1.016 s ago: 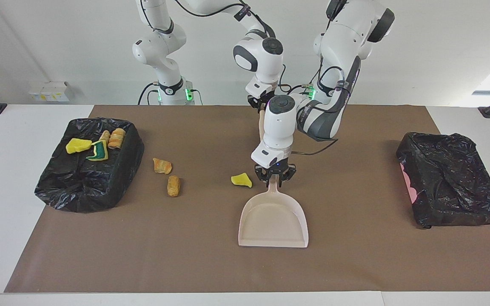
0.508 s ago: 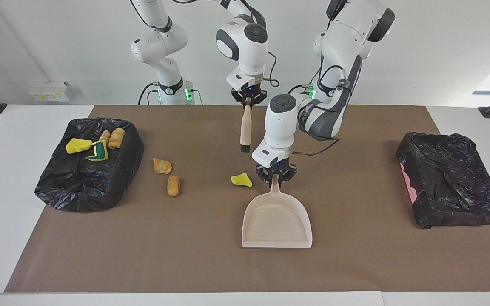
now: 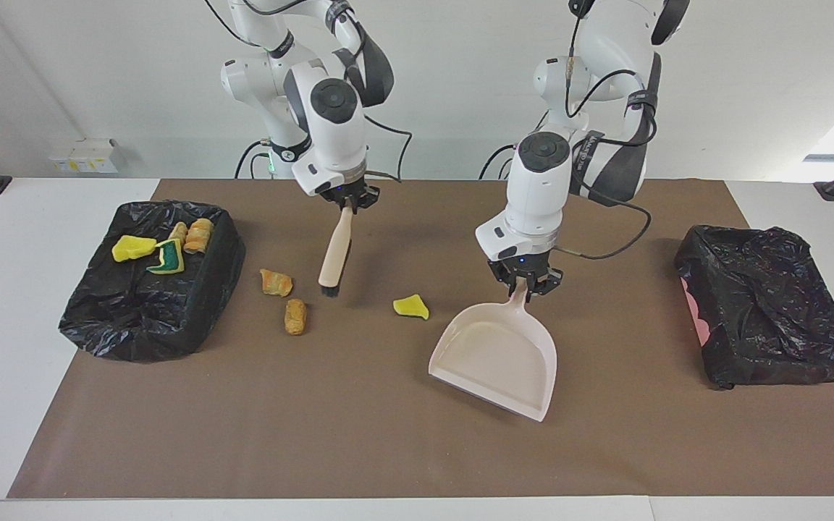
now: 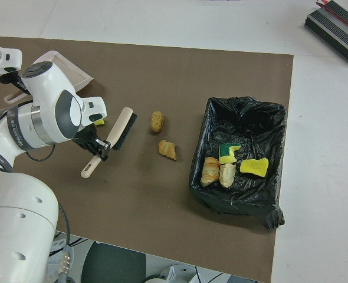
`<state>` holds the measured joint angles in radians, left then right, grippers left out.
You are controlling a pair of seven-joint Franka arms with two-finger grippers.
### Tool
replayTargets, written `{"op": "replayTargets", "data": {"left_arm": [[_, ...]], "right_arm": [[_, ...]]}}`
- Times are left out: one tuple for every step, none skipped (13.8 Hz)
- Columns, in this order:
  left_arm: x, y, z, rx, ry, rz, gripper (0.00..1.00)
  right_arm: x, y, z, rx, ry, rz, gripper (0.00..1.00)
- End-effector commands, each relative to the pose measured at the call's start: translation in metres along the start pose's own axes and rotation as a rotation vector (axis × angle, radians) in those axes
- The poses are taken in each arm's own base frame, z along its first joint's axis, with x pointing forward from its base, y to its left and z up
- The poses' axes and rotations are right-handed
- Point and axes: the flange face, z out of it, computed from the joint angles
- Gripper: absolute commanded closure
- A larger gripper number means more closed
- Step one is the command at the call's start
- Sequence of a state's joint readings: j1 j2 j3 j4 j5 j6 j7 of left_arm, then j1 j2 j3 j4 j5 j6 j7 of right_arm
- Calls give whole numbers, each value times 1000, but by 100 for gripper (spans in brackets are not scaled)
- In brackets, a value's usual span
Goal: Sweep and dump trash in bin
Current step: 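Place the dustpan near the sponge while the right gripper sweeps chunks toward it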
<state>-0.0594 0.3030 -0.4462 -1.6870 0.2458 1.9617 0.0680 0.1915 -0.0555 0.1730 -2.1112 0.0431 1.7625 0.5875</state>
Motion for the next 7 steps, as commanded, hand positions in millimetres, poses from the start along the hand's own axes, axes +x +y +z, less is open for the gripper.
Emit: {"op": "replayTargets", "data": {"left_arm": [[-13, -16, -4, -11, -29, 171, 100], [-17, -29, -3, -10, -40, 245, 100], [-19, -38, -2, -11, -50, 306, 100], [-21, -41, 0, -13, -52, 364, 100], [-23, -44, 3, -14, -57, 415, 100], [-28, -49, 7, -20, -68, 489, 100], [-31, -47, 12, -24, -70, 586, 100]], "right_arm": [[10, 42, 12, -58, -5, 28, 100], [12, 58, 16, -102, 5, 36, 100], [8, 69, 21, -158, 17, 32, 100], [5, 79, 26, -201, 18, 30, 100], [8, 97, 33, -201, 11, 48, 100], [7, 109, 43, -198, 5, 16, 100], [5, 114, 62, -195, 0, -17, 100]]}}
